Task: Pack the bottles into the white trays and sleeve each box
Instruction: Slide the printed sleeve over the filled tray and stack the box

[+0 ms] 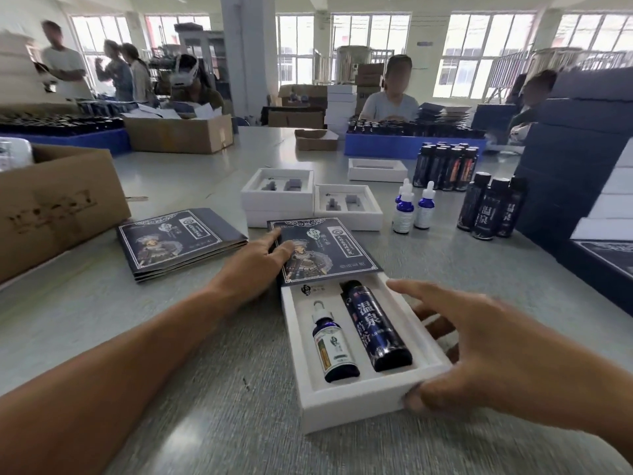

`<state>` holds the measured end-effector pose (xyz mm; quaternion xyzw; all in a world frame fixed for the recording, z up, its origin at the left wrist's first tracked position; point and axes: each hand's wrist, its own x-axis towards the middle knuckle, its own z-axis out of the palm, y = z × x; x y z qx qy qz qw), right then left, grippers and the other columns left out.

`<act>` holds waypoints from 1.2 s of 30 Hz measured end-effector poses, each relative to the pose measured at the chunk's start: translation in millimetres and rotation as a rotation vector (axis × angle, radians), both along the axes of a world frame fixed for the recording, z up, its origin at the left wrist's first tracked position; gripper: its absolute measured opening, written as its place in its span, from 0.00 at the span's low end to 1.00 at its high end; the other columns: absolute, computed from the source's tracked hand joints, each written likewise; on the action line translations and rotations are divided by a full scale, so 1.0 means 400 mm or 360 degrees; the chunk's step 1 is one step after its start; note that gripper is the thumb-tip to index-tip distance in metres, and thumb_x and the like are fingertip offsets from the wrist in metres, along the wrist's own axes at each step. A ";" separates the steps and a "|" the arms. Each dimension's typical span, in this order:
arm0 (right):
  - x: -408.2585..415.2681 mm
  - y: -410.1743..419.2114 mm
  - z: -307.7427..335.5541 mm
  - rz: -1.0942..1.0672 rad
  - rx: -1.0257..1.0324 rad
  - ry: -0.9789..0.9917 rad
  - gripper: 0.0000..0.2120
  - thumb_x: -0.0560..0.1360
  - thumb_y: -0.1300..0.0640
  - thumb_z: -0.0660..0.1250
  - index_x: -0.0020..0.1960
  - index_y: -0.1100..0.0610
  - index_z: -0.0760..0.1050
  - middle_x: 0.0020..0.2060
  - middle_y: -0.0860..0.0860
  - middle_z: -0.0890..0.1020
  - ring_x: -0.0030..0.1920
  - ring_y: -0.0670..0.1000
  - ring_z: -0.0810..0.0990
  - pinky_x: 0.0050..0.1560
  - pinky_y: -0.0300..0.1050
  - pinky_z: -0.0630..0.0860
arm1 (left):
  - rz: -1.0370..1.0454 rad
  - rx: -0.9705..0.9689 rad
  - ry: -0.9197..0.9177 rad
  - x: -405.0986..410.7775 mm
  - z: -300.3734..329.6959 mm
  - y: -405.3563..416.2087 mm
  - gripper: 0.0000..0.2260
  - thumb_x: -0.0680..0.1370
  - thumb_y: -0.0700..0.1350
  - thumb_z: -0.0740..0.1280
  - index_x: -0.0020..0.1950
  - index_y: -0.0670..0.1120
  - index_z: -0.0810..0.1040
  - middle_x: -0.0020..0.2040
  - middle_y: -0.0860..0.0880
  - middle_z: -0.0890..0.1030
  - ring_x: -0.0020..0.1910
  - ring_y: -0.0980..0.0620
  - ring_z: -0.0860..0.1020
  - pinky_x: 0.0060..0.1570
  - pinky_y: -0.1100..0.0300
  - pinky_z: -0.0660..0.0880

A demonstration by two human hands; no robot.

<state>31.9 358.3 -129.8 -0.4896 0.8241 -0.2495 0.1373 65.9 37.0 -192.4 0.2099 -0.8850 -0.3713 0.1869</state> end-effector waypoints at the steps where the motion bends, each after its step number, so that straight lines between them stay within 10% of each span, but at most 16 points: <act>1: 0.001 -0.003 -0.003 -0.0010 -0.0016 0.0014 0.55 0.51 0.29 0.78 0.71 0.24 0.53 0.57 0.20 0.69 0.54 0.27 0.74 0.49 0.36 0.76 | -0.0012 0.0001 -0.0004 -0.002 -0.001 -0.002 0.27 0.82 0.59 0.59 0.79 0.53 0.61 0.77 0.51 0.65 0.73 0.51 0.64 0.65 0.60 0.58; 8: -0.005 -0.031 -0.042 -0.0194 -0.0115 0.0189 0.52 0.53 0.23 0.72 0.72 0.31 0.54 0.48 0.25 0.74 0.48 0.29 0.78 0.41 0.30 0.76 | -0.0138 -0.0034 -0.0041 -0.010 -0.006 0.009 0.26 0.82 0.59 0.58 0.79 0.54 0.60 0.78 0.54 0.63 0.76 0.54 0.61 0.72 0.58 0.56; 14: -0.032 -0.039 -0.073 -0.0343 -0.0120 0.0362 0.59 0.52 0.15 0.63 0.76 0.34 0.48 0.69 0.35 0.68 0.61 0.39 0.71 0.60 0.43 0.72 | -0.0257 -0.0091 -0.0061 -0.011 -0.011 0.035 0.26 0.82 0.59 0.58 0.79 0.53 0.60 0.78 0.54 0.63 0.75 0.54 0.62 0.71 0.60 0.56; 18: -0.046 -0.044 -0.077 -0.0319 -0.0130 0.0281 0.59 0.52 0.15 0.62 0.77 0.36 0.50 0.63 0.32 0.68 0.55 0.34 0.70 0.55 0.35 0.70 | -0.0291 -0.0106 -0.0053 -0.009 -0.017 0.046 0.26 0.83 0.59 0.57 0.79 0.54 0.60 0.78 0.55 0.63 0.75 0.56 0.61 0.69 0.62 0.56; 27: -0.082 -0.027 -0.087 -0.0132 -0.0071 0.0088 0.50 0.60 0.22 0.68 0.76 0.32 0.51 0.65 0.31 0.72 0.56 0.24 0.71 0.51 0.24 0.69 | -0.0280 -0.0088 -0.0024 0.000 -0.016 0.057 0.31 0.78 0.64 0.55 0.79 0.55 0.60 0.78 0.55 0.63 0.75 0.56 0.63 0.68 0.62 0.57; 36: -0.067 -0.052 -0.103 -0.0382 -0.0276 0.0313 0.39 0.64 0.32 0.72 0.73 0.42 0.69 0.62 0.41 0.81 0.54 0.39 0.80 0.61 0.39 0.75 | -0.0274 -0.0034 -0.0045 -0.002 -0.010 0.061 0.35 0.73 0.67 0.55 0.79 0.56 0.61 0.77 0.56 0.65 0.74 0.56 0.64 0.68 0.61 0.59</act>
